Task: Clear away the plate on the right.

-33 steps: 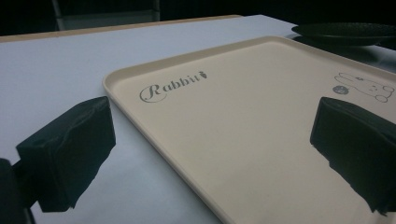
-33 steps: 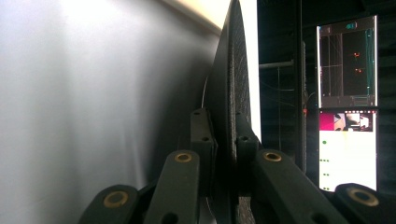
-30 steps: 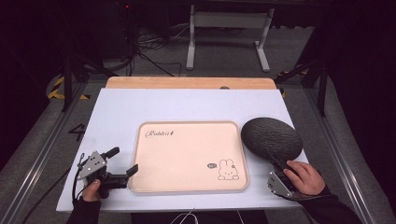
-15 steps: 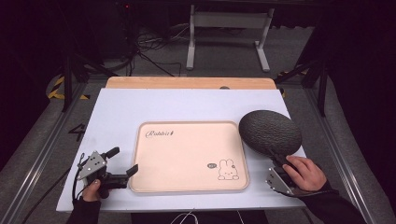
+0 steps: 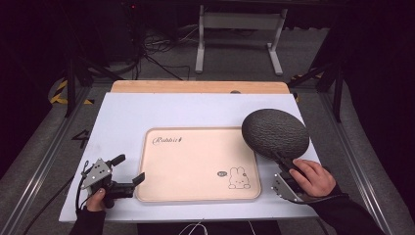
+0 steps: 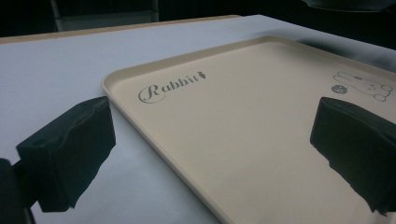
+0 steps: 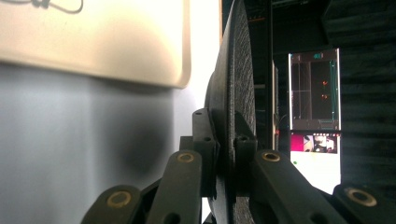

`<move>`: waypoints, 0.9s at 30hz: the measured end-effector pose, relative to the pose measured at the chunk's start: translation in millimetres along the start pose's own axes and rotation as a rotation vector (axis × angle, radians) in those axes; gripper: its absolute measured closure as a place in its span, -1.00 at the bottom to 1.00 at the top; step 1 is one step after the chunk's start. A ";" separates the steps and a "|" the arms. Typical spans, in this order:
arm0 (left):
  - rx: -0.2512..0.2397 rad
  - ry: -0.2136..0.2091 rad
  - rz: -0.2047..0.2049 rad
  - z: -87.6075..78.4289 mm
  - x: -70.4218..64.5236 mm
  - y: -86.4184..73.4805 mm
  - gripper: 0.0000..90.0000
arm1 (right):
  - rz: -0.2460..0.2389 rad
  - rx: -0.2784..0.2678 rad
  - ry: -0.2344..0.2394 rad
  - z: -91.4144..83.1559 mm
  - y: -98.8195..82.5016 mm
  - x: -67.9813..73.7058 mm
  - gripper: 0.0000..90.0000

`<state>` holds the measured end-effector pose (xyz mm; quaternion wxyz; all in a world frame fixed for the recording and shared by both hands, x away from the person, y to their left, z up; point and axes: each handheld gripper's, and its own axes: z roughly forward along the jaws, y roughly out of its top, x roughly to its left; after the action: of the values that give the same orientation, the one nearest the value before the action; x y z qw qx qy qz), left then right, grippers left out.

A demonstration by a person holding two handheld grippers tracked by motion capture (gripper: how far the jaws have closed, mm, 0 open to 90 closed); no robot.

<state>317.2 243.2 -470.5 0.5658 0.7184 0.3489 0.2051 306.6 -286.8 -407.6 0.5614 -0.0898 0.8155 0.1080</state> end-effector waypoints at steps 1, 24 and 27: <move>0.000 -0.001 0.000 0.0 0.1 0.0 -0.98 | -0.002 -0.003 -0.004 0.3 2.9 -2.1 0.91; 0.001 -0.002 -0.001 0.1 0.2 0.0 -0.98 | -0.049 -0.083 -0.002 6.6 42.1 -19.2 0.91; 0.001 -0.003 -0.001 0.1 0.2 0.1 -0.98 | -0.054 -0.100 0.000 8.5 48.6 -20.1 0.91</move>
<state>317.5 243.2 -470.5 0.5660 0.7189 0.3484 0.2038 308.3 -237.2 -388.1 0.5591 -0.1397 0.8063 0.1331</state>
